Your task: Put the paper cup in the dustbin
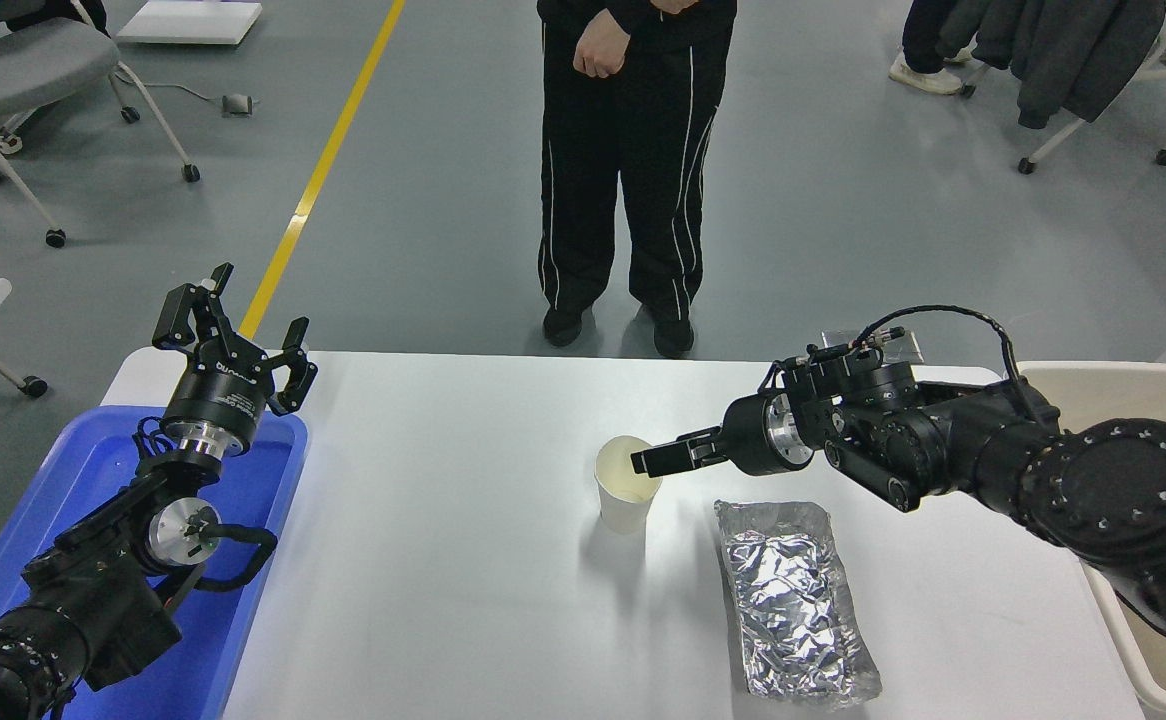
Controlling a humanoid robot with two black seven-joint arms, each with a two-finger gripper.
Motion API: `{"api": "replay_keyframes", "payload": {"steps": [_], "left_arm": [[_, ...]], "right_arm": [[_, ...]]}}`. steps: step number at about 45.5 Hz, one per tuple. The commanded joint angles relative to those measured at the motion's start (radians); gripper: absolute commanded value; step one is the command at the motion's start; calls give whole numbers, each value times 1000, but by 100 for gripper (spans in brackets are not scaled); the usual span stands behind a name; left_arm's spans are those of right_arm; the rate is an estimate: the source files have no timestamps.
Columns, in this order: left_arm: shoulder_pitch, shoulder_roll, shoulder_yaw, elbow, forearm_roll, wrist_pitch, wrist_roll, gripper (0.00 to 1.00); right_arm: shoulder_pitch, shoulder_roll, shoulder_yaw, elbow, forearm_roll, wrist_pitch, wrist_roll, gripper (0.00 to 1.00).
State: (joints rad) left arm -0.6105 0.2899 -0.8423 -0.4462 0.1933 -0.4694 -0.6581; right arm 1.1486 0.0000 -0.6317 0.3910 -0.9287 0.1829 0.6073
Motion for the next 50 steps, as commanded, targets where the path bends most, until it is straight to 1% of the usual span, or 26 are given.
{"api": "replay_keyframes", "payload": {"steps": [1,5,14,17,20,21,22,23,27,31,50], "left_arm": [[0,0,0,1,0,0,0,100],[0,0,0,0,0,0,0,100],[0,0,0,0,0,0,0,100],[0,0,0,0,0,0,0,100],[0,0,0,0,0,0,0,100],[0,0,0,0,0,0,0,100],[0,0,0,0,0,0,0,100],[0,0,0,0,0,0,0,100],[0,0,0,0,0,0,0,100],[0,0,0,1,0,0,0,100],[0,0,0,0,0,0,0,100]], "right_arm": [[-35,0,-5,0,-2,-54,0,98],[-40,0,-11,0,-9,-74,0,93],[-33,0,-39,-9,-13,-83,19,68],[-33,0,-39,-15,-13,-86,34,64],[-33,0,-37,-18,-12,-102,34,63],[-33,0,-37,-20,-12,-109,34,60],[-30,0,-39,-20,-12,-123,37,53],[-29,0,-39,-18,-12,-129,40,49],[-21,0,-40,-18,-13,-138,72,30],[-12,0,-45,-18,-13,-137,91,0],[-17,0,-63,-17,-13,-141,129,0]]}}
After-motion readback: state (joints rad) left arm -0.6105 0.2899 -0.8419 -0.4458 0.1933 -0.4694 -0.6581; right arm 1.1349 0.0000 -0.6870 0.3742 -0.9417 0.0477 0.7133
